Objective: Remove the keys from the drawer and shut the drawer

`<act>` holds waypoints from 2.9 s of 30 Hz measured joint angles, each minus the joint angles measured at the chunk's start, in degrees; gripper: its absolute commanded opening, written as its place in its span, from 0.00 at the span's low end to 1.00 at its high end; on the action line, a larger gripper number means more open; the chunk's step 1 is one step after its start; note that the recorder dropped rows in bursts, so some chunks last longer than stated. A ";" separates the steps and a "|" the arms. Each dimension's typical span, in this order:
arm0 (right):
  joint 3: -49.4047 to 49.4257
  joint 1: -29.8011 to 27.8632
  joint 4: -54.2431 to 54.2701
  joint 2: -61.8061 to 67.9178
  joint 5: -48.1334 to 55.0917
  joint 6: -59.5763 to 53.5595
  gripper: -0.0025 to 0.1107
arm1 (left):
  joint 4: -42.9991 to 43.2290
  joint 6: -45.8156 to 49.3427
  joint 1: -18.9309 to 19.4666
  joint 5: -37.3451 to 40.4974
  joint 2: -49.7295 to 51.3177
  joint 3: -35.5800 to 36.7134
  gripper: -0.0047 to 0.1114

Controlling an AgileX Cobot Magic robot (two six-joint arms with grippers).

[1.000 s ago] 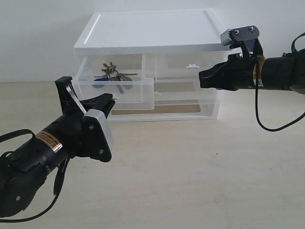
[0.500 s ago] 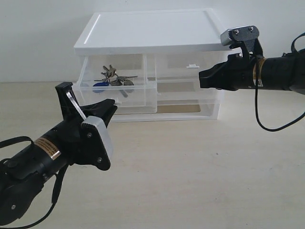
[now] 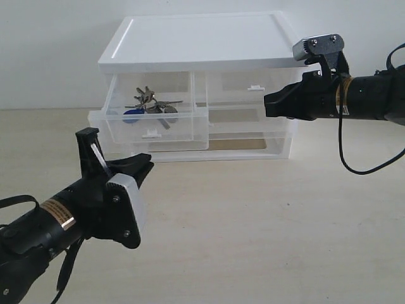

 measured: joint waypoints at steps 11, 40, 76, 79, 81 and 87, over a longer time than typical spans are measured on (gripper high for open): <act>0.00 0.00 0.00 0.00 0.00 0.00 0.02 | 0.61 -11.58 -9.84 0.56 -10.95 3.34 0.08; 0.00 0.00 0.00 0.00 0.00 0.33 0.02 | -14.28 -64.71 6.43 98.94 -8.01 -58.94 0.49; 0.10 0.30 0.45 0.00 0.13 0.66 0.02 | -11.10 -55.29 8.73 103.59 3.65 -64.22 0.48; 0.10 0.30 0.45 0.00 0.13 0.77 0.02 | -7.24 -58.71 8.48 104.90 4.17 -65.07 0.42; 0.10 0.30 0.45 0.00 0.13 0.77 0.02 | -3.68 -61.59 8.07 106.01 4.70 -66.07 0.30; 0.10 0.30 0.45 0.00 0.23 0.77 0.02 | -1.63 -64.27 8.02 107.34 5.38 -68.21 0.08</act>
